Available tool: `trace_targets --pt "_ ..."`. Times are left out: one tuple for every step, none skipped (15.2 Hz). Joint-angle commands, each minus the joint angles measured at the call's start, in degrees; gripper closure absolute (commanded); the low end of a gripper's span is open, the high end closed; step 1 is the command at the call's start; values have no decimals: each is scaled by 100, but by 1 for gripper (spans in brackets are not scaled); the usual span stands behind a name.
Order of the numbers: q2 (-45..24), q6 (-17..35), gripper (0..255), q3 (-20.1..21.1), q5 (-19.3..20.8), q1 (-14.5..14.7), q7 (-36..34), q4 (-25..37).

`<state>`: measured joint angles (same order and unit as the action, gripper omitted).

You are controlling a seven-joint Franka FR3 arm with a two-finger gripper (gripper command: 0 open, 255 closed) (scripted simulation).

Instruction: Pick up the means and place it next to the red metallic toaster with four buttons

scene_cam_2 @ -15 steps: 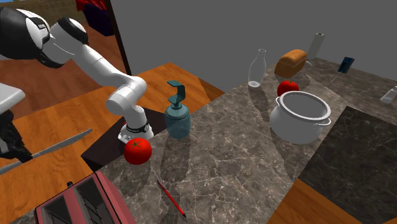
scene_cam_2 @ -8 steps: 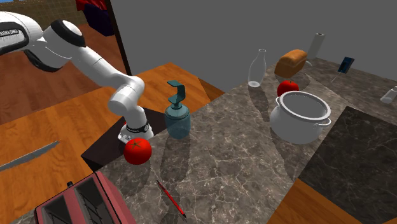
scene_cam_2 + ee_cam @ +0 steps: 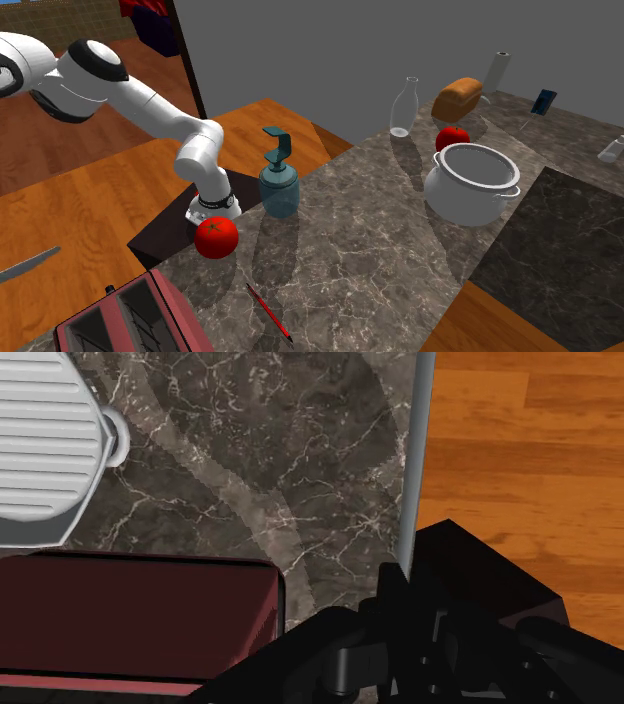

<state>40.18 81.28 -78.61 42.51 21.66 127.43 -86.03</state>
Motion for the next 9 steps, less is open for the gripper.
trace_targets --pt "58 127 255 3 41 -73 -40 -178" --pt "87 190 255 9 60 -113 -65 -272" --pt "115 253 255 11 79 -151 -88 -364" --pt "143 316 255 12 100 -186 -112 -454" --pt "171 378 255 10 121 -219 -135 -542" --pt "198 439 255 7 142 -250 -158 -628" --pt "225 500 255 1 165 -279 -181 -712" --pt "252 560 255 -6 187 -307 -203 -794" --pt "278 620 255 -16 211 -332 -225 -875"
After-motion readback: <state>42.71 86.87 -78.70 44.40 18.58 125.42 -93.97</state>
